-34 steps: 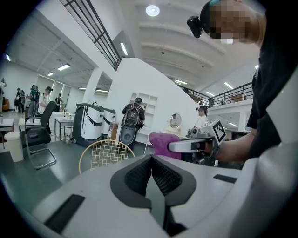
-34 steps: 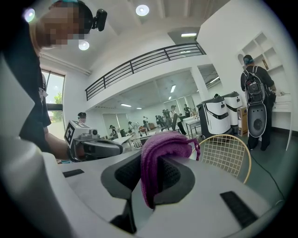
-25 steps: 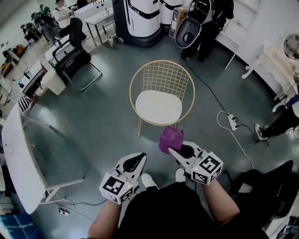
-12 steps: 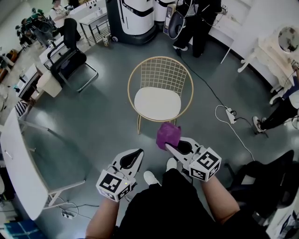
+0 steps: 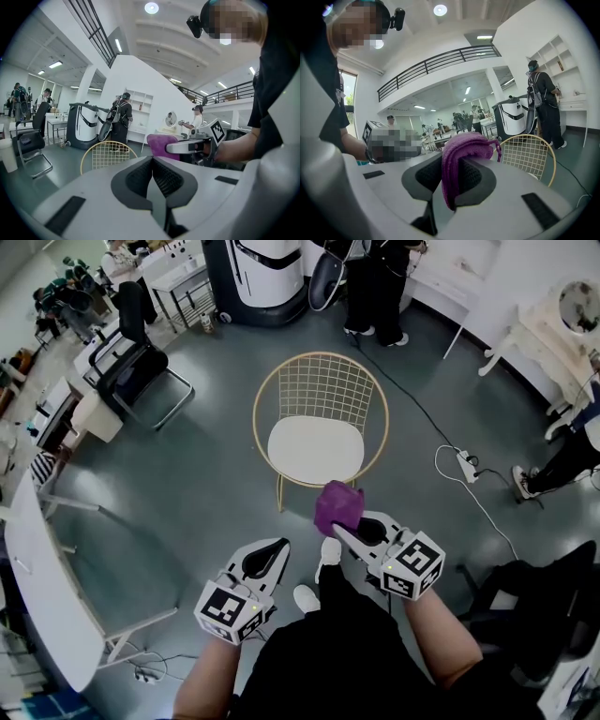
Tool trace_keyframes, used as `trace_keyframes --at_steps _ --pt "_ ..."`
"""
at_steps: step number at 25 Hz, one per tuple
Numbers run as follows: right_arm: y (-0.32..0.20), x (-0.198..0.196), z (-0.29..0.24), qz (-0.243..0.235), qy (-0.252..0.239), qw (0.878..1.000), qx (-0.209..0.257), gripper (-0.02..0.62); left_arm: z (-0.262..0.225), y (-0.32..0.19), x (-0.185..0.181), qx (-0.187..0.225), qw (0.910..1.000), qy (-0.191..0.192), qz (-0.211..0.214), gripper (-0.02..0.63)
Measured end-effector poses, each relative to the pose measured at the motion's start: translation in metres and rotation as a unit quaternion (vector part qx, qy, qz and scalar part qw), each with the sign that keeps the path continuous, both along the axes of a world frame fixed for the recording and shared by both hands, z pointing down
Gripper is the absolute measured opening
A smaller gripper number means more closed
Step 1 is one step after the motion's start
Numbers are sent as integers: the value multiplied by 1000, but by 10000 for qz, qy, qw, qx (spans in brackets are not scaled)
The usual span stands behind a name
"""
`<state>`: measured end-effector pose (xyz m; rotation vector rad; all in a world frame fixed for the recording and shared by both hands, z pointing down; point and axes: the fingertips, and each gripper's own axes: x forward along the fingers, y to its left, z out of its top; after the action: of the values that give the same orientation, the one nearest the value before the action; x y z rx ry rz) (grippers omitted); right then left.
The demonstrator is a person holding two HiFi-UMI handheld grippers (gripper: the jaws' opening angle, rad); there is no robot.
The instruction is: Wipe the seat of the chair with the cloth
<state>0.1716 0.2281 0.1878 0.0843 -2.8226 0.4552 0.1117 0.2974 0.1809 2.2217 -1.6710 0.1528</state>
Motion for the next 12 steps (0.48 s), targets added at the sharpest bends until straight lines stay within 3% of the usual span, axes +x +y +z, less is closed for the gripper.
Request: trace_keyframes --at_steps 12 --pt "-75 -16 31 159 202 9991 -330 71 22 -77 -21 -175 9997 171 59 17"
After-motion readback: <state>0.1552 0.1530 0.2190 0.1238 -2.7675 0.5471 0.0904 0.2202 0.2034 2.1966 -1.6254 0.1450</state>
